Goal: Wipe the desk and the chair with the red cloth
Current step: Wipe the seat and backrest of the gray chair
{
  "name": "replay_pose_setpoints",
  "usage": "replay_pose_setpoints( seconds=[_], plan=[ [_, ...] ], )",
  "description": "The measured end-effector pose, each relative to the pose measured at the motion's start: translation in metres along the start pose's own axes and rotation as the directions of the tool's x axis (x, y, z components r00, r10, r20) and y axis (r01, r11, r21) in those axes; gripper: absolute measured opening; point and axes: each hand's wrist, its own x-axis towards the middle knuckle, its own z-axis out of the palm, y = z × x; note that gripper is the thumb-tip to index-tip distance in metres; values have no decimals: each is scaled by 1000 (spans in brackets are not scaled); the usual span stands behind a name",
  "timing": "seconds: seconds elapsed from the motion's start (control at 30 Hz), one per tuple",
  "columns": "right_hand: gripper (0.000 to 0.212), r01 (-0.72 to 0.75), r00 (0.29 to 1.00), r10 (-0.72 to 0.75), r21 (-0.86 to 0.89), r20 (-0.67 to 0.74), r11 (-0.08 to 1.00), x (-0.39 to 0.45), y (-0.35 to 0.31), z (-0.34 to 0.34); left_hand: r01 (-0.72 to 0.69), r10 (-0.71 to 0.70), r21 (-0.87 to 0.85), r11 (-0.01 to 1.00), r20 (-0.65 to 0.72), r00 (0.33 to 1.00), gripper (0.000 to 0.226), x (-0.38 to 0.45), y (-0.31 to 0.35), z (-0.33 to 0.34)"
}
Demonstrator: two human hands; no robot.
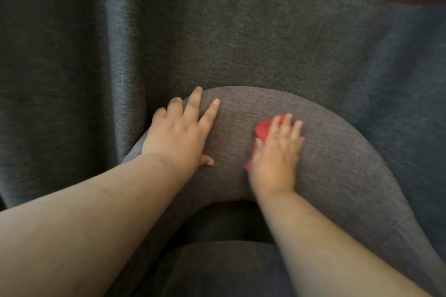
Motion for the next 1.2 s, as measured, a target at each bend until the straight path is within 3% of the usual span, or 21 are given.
replay_pose_setpoints(
  seconds=[0.1,0.17,0.23,0.3,0.33,0.4,0.5,0.63,0.77,0.83,0.9,0.97,1.03,1.1,1.17,1.2],
  plan=[
    [65,80,997,-76,252,-27,964,-15,-61,25,-7,7,25,1000,1,1000,125,1,0,0],
    [66,170,985,-173,288,-16,943,-21,-68,29,-21,20,33,999,5,1000,123,1,0,1],
    [68,364,926,-376,198,24,910,-17,-49,24,-23,22,42,999,16,1000,129,1,0,-1],
    [70,587,806,-586,12,83,809,-6,-17,16,-14,13,63,998,30,999,134,1,1,-2],
    [70,649,760,-638,-92,128,755,2,0,10,-10,7,70,997,36,999,135,0,2,-3],
    [69,665,746,-634,-245,201,705,16,34,-3,-7,4,71,997,42,999,136,-1,2,-4],
    [66,600,797,-571,-373,198,708,29,74,-24,-27,25,59,998,35,999,134,-2,0,-5],
    [65,392,918,-388,-358,85,848,20,78,-28,-30,28,46,998,29,999,133,-2,-2,-6],
    [65,-7,998,6,-14,-69,1000,0,22,-2,-25,24,47,999,25,999,133,-2,0,-5],
    [70,-170,980,187,207,-67,964,-9,-21,15,-19,18,43,999,21,1000,133,-1,0,-5],
    [72,-223,967,251,337,-43,915,-18,-57,28,-10,9,46,999,12,1000,132,-1,0,-4],
    [71,-149,985,168,333,-29,931,-24,-66,33,-9,9,46,999,-2,1000,131,-1,-1,-2],
    [69,114,993,-112,161,-23,980,-24,-43,30,-3,3,42,999,1,1000,132,0,-1,-3],
    [68,428,904,-426,-52,33,902,-18,-7,21,5,-5,35,999,10,1000,133,0,0,-4],
    [68,552,833,-541,-144,112,821,-10,24,8,13,-13,19,1000,14,1000,130,-1,1,-5],
    [66,548,836,-531,-156,139,821,-7,32,1,16,-16,3,1000,15,1000,127,-1,0,-5]
  ],
)
